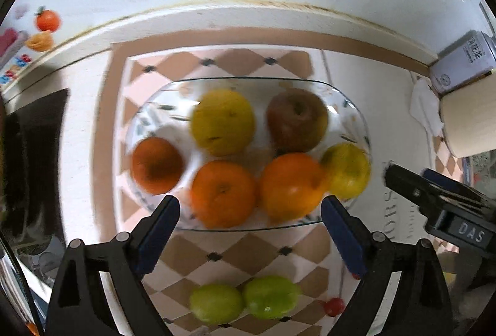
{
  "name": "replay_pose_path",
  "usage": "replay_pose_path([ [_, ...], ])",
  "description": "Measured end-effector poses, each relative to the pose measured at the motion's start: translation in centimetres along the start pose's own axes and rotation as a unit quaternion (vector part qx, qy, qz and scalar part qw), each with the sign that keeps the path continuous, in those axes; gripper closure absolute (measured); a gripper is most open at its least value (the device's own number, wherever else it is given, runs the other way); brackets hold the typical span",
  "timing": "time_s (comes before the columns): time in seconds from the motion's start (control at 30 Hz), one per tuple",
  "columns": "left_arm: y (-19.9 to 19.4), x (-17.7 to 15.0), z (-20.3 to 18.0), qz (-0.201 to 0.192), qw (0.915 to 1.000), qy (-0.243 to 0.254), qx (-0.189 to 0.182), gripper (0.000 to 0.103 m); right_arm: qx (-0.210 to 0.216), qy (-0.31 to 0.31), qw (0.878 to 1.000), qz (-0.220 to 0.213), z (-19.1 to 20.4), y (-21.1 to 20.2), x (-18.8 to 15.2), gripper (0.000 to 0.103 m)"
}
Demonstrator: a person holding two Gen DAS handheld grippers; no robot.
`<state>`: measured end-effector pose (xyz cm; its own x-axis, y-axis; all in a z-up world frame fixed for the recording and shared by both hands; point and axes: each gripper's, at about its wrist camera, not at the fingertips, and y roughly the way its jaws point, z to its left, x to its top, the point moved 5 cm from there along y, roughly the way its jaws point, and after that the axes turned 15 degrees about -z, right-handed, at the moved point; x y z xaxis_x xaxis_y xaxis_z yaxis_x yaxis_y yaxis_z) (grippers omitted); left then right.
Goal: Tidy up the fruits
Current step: 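Lower both fruits onto the plate and open both tools, then lift both tools away from the filled plate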
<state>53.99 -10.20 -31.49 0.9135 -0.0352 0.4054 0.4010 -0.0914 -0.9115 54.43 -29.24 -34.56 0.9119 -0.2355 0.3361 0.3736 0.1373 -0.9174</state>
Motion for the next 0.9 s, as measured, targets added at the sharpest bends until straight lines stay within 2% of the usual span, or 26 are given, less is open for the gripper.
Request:
replay_pose_path([
  [0.13, -1.6, -0.7, 2.3, -0.026, 0.9988, 0.004, 0.042, 0.010, -0.024, -0.036, 0.999, -0.024, 1.4, -1.8, -1.1, 0.003],
  [0.37, -4.0, -2.5, 4.7, -0.047, 0.9969, 0.003, 0.063, 0.010, -0.040, -0.072, 0.996, -0.043, 4.0, -4.6, -3.5, 0.003],
  [0.63, -9.0, -3.7, 5.7, -0.101, 0.9920, 0.013, 0.074, 0.010, -0.040, -0.074, 0.994, -0.074, 6.2, -8.9, -5.8, 0.003],
  [0.9, -14.9, -5.1, 6.0, -0.146, 0.9876, 0.018, 0.055, 0.010, -0.038, -0.078, 0.989, -0.122, 7.4, -15.4, -7.5, 0.003],
])
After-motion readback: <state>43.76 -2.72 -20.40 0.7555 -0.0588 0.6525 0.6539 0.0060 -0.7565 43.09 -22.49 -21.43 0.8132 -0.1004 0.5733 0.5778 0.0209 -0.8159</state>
